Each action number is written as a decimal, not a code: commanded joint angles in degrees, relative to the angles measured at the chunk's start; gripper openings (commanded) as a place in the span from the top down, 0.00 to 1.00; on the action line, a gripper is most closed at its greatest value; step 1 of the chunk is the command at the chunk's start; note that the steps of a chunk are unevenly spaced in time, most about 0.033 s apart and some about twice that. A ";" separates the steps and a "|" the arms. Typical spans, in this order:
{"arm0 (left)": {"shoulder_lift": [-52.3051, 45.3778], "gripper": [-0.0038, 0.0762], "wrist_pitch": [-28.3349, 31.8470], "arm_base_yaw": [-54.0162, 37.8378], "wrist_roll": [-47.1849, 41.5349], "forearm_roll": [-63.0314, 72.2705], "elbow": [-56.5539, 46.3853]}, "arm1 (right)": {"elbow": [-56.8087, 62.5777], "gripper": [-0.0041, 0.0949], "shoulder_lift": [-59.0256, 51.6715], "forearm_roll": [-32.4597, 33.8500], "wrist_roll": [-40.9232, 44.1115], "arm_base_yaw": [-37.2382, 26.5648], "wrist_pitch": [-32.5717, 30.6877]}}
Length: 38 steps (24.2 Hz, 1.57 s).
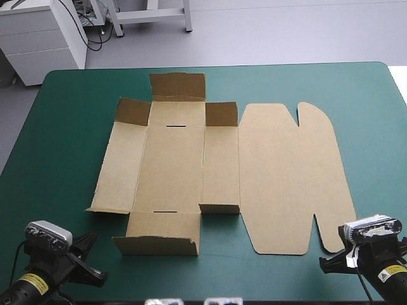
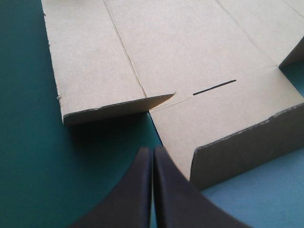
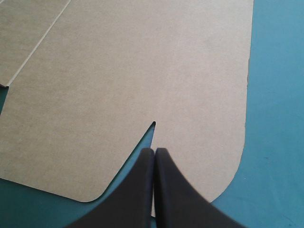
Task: Fold the box
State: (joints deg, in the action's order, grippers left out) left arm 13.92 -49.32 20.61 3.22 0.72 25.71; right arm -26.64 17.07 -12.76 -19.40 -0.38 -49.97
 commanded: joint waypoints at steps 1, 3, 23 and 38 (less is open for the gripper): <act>0.72 0.96 3.82 -0.08 -0.55 0.19 1.56 | -1.50 0.98 0.66 -0.78 -0.09 0.21 3.79; 0.72 0.96 3.82 -0.08 -0.55 0.19 1.56 | -1.50 0.98 0.66 -0.78 -0.09 0.21 3.79; 0.72 0.96 3.82 -0.08 0.07 0.44 1.56 | -1.50 0.98 0.66 -0.78 -0.09 0.21 3.79; 1.02 0.96 5.22 -0.08 1.03 -2.27 3.81 | -1.50 0.98 0.66 -0.78 -0.09 0.21 3.79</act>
State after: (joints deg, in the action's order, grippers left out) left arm 13.92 -49.14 20.61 4.28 -0.37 26.10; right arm -26.64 17.07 -12.76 -19.40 -0.38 -49.97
